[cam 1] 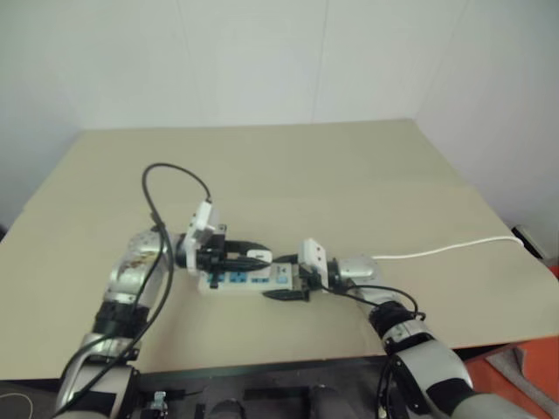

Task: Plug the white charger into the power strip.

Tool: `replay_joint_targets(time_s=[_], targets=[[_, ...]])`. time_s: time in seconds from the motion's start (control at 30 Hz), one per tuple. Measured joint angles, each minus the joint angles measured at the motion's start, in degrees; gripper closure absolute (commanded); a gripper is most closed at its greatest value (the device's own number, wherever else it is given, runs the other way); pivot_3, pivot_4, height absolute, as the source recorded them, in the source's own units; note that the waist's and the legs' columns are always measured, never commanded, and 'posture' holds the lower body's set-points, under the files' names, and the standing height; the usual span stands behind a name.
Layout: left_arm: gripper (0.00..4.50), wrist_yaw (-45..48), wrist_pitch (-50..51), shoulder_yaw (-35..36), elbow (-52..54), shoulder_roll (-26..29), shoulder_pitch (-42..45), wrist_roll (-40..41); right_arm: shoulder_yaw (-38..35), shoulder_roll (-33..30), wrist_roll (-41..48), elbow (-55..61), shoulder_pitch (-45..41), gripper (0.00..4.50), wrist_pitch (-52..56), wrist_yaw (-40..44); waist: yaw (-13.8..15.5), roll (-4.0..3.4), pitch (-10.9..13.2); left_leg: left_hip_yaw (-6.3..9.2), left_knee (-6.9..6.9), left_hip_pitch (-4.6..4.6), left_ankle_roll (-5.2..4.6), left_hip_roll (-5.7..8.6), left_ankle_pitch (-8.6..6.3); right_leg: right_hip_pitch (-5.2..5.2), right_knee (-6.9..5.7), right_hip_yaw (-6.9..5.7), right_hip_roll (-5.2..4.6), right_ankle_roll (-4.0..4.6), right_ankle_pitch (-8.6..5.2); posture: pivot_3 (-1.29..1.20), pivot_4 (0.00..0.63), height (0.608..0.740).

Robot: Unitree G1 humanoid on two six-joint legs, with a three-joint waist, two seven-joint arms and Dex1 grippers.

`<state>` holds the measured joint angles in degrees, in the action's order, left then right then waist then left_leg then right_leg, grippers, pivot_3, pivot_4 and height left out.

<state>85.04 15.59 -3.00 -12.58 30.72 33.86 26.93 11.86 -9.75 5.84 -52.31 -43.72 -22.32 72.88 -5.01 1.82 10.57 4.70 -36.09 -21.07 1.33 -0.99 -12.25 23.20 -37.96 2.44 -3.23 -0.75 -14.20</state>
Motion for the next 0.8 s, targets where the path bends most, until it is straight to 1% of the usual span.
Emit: replay_joint_targets(time_s=[0.8], targets=[[3.47,-3.25,-4.55,-0.62,-4.38,-2.74,-1.39,-4.11,0.04,-0.02,-0.06,0.01,0.01,1.07,0.0,0.0,0.06,0.0,0.0,0.0,0.0,0.0,0.0,0.0,0.0,0.0,0.01,0.0,0.0,-0.01,-0.01,0.0,0.15,0.74]])
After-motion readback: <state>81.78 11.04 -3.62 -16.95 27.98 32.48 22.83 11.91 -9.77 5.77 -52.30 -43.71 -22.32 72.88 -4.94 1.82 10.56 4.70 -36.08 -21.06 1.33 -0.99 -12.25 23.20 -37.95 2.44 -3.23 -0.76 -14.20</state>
